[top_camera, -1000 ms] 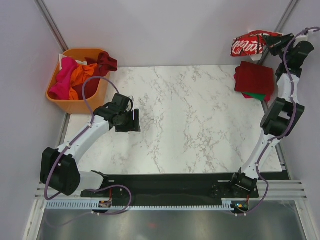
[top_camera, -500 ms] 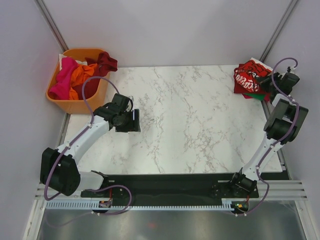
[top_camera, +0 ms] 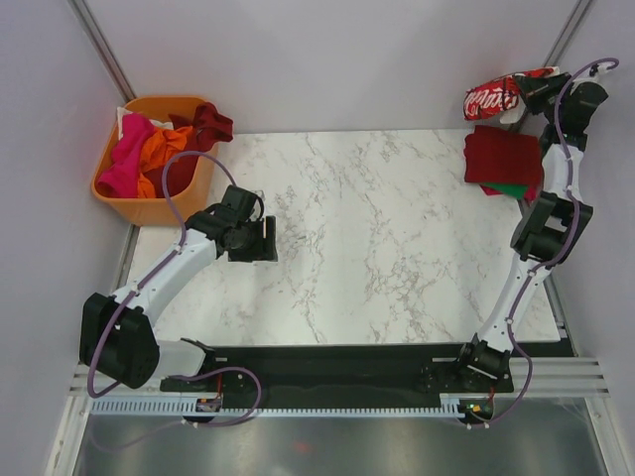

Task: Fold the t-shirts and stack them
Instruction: Neatly place the folded tshirt to the corner

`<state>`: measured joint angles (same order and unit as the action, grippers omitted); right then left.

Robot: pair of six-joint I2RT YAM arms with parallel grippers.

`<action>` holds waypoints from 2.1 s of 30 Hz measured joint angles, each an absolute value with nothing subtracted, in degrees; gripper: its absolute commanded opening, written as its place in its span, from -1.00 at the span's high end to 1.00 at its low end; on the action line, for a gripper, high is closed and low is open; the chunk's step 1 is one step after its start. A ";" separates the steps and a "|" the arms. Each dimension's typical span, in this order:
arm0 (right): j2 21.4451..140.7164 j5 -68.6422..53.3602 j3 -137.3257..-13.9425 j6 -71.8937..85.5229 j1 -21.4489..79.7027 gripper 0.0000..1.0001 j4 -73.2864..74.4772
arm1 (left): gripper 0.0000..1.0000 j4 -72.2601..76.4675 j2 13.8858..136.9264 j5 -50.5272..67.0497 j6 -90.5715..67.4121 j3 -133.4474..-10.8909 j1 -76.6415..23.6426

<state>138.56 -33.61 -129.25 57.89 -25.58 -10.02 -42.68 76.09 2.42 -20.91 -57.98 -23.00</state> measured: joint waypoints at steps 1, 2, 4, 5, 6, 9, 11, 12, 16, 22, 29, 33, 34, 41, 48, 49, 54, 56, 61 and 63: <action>138.85 -33.58 -130.10 59.27 -25.54 1.00 -11.70 | -0.46 -42.65 76.09 2.28 -20.88 -57.98 -23.00; 138.96 -33.61 -130.39 60.49 -25.56 1.00 -13.50 | -0.46 -42.68 76.09 2.02 -20.91 -57.98 -23.00; 138.96 -33.85 -129.95 61.95 -25.65 1.00 -17.06 | -0.46 -42.68 76.07 1.98 -20.91 -57.98 -23.00; 138.91 -34.09 -129.10 62.08 -25.65 1.00 -18.63 | -0.46 -42.68 76.07 1.98 -20.91 -57.98 -23.00; 137.95 -34.20 -125.93 61.41 -25.71 1.00 -21.61 | -0.46 -42.68 76.07 1.98 -20.91 -57.98 -23.00; 132.57 -33.85 -110.15 58.76 -26.55 1.00 -27.27 | -0.46 -42.65 76.03 1.96 -20.91 -57.98 -23.00; 128.99 -33.32 -96.79 57.10 -27.81 1.00 -31.22 | -0.46 -42.68 75.99 1.98 -20.91 -57.98 -23.00; 127.44 -32.91 -89.91 56.58 -28.51 1.00 -33.67 | -0.46 -42.65 75.96 1.96 -20.91 -57.98 -23.00; 126.06 -32.12 -70.65 55.88 -31.27 1.00 -42.17 | -0.46 -42.68 75.96 1.98 -20.91 -57.95 -23.00; 122.74 -30.79 -60.49 57.14 -33.26 0.89 -48.10 | -0.46 -42.70 75.94 1.98 -20.91 -57.87 -23.00; 119.70 -29.34 -62.70 57.19 -33.61 0.85 -38.44 | -0.46 -42.70 75.94 1.98 -20.91 -57.74 -23.00; 119.52 -29.43 -66.24 58.94 -33.61 0.83 -33.36 | -0.46 -42.70 75.94 1.98 -20.91 -57.74 -23.00; 119.52 -29.45 -67.33 59.42 -33.54 0.83 -31.75 | -0.46 -42.70 75.94 1.98 -20.91 -57.74 -23.00; 120.97 -28.82 -75.81 64.51 -32.69 0.77 -23.59 | -0.46 -42.70 75.94 1.98 -20.91 -57.74 -23.00; 123.52 -21.52 -81.82 64.36 -30.48 0.47 -18.94 | -0.46 -42.70 75.96 1.98 -20.91 -57.74 -23.00; 123.61 -20.18 -82.30 63.51 -30.17 0.32 -17.76 | -0.46 -42.68 75.96 1.98 -20.91 -57.74 -23.00; 123.72 -14.15 -86.41 54.89 -28.64 -0.31 -8.27 | -0.46 -42.70 75.96 1.98 -20.88 -57.74 -23.00; 123.72 -10.76 -89.56 48.53 -27.44 -0.45 -5.87 | -0.46 -42.70 75.96 1.98 -20.91 -57.74 -23.00; 122.74 2.20 -99.63 32.42 -25.43 -0.84 -4.80 | -0.46 -42.70 75.96 1.98 -20.88 -57.74 -23.03; 120.57 6.92 -102.35 27.24 -25.30 -0.86 -5.06 | -0.46 -42.70 75.96 1.98 -20.91 -57.74 -23.03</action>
